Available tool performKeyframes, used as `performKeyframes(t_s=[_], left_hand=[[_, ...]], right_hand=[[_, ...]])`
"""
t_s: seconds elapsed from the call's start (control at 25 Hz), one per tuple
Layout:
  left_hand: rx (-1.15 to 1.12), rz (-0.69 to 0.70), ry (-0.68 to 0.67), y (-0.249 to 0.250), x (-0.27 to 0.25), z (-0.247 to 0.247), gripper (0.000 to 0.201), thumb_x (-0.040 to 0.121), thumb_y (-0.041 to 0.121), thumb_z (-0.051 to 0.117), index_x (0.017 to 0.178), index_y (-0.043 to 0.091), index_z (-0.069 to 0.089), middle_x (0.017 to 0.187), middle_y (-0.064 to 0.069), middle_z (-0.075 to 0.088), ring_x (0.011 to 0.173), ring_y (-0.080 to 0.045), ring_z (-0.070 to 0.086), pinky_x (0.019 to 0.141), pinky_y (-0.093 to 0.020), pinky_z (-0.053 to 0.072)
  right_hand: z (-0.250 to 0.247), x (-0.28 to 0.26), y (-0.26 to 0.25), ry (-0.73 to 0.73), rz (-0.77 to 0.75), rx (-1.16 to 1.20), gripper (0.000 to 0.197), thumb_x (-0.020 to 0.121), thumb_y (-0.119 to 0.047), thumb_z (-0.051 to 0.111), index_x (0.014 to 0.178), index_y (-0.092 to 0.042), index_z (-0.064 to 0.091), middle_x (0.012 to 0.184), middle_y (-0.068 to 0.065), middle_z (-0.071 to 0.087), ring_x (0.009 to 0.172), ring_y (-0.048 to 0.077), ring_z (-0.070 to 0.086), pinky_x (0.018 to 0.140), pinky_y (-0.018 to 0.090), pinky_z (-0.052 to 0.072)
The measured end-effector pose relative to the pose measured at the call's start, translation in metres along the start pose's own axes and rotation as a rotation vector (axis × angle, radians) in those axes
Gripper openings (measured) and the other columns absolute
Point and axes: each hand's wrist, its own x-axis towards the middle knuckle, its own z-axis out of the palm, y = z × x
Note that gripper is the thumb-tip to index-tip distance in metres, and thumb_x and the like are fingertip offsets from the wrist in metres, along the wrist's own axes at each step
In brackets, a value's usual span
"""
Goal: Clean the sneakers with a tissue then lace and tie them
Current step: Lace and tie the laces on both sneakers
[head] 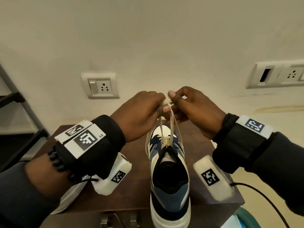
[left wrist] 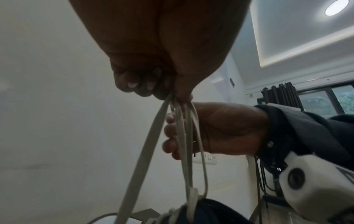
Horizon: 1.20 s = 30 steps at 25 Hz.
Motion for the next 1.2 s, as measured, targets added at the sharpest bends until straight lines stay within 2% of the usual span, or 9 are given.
performKeyframes(t_s=[0.16, 0.36, 0.48, 0.56, 0.72, 0.84, 0.96, 1.08, 1.2], left_hand=[[-0.198, -0.276, -0.016, 0.001, -0.004, 0.002, 0.032, 0.102, 0.033, 0.038, 0.081, 0.017, 0.055, 0.072, 0.007, 0.055, 0.073, -0.013, 0.052, 0.068, -0.028, 0.039], [-0.311, -0.415, -0.051, 0.004, -0.002, 0.006, 0.036, 0.102, 0.036, 0.034, 0.074, 0.023, 0.051, 0.07, 0.006, 0.051, 0.067, -0.01, 0.046, 0.063, -0.026, 0.033], [-0.224, -0.41, -0.174, 0.008, 0.003, 0.003, 0.04, 0.102, 0.039, 0.031, 0.076, 0.016, 0.051, 0.071, 0.0, 0.051, 0.067, -0.014, 0.044, 0.062, -0.028, 0.033], [-0.144, -0.374, -0.237, 0.008, 0.005, 0.0, 0.042, 0.101, 0.041, 0.032, 0.072, 0.015, 0.047, 0.065, 0.0, 0.046, 0.061, -0.013, 0.04, 0.057, -0.027, 0.03], [-0.035, -0.307, -0.224, 0.006, 0.004, -0.005, 0.032, 0.098, 0.043, 0.041, 0.081, 0.017, 0.048, 0.064, 0.004, 0.045, 0.058, -0.009, 0.039, 0.053, -0.021, 0.027], [-0.102, -0.274, -0.125, 0.008, 0.004, -0.007, 0.015, 0.098, 0.039, 0.045, 0.102, 0.027, 0.054, 0.071, 0.007, 0.056, 0.065, -0.003, 0.048, 0.059, -0.017, 0.035], [-0.127, -0.285, -0.111, 0.007, 0.004, -0.005, 0.026, 0.1, 0.037, 0.041, 0.081, 0.026, 0.054, 0.062, 0.009, 0.049, 0.059, -0.004, 0.044, 0.056, -0.017, 0.031], [-0.247, -0.355, -0.141, 0.005, 0.005, -0.003, 0.038, 0.102, 0.035, 0.037, 0.066, 0.024, 0.044, 0.06, 0.007, 0.041, 0.056, -0.007, 0.038, 0.056, -0.024, 0.029], [-0.301, -0.389, -0.143, 0.005, 0.005, -0.001, 0.041, 0.102, 0.035, 0.036, 0.063, 0.024, 0.042, 0.06, 0.006, 0.039, 0.056, -0.008, 0.036, 0.057, -0.024, 0.027]], right_hand=[[-0.003, -0.014, -0.001, -0.211, 0.08, 0.162, 0.048, 0.091, -0.05, 0.042, 0.109, -0.006, 0.044, 0.089, 0.014, 0.073, 0.085, 0.03, 0.071, 0.08, 0.038, 0.056], [-0.001, -0.029, 0.011, -0.118, -0.092, 0.025, 0.04, 0.086, -0.019, 0.066, 0.114, -0.015, 0.037, 0.08, 0.013, 0.067, 0.077, 0.03, 0.069, 0.081, 0.049, 0.053], [0.005, -0.031, 0.014, -0.001, -0.225, -0.287, 0.045, 0.087, -0.02, 0.062, 0.122, -0.031, 0.036, 0.073, 0.003, 0.064, 0.064, 0.02, 0.065, 0.071, 0.046, 0.055], [0.007, -0.03, 0.014, 0.035, -0.256, -0.437, 0.035, 0.083, -0.026, 0.055, 0.116, -0.037, 0.05, 0.07, -0.005, 0.063, 0.065, 0.013, 0.062, 0.07, 0.045, 0.053], [0.005, -0.026, 0.007, -0.013, -0.173, -0.429, 0.018, 0.086, -0.026, 0.049, 0.078, -0.024, 0.065, 0.058, -0.007, 0.06, 0.056, 0.006, 0.06, 0.067, 0.037, 0.054], [-0.001, -0.024, 0.001, -0.135, -0.078, -0.297, 0.019, 0.091, -0.015, 0.048, 0.082, -0.015, 0.066, 0.058, -0.009, 0.061, 0.057, 0.002, 0.06, 0.064, 0.027, 0.05], [-0.008, -0.022, -0.001, -0.255, -0.022, -0.251, 0.015, 0.094, -0.021, 0.052, 0.092, -0.016, 0.065, 0.069, -0.008, 0.067, 0.064, 0.002, 0.062, 0.065, 0.023, 0.051], [-0.014, -0.024, 0.012, -0.085, -0.161, -0.52, 0.032, 0.087, -0.036, 0.064, 0.115, -0.024, 0.053, 0.106, -0.008, 0.058, 0.088, 0.004, 0.06, 0.075, 0.017, 0.05], [-0.01, -0.038, 0.018, 0.159, -0.52, -0.735, 0.04, 0.08, -0.048, 0.066, 0.109, -0.025, 0.051, 0.105, -0.008, 0.047, 0.093, 0.007, 0.049, 0.076, 0.019, 0.043]])
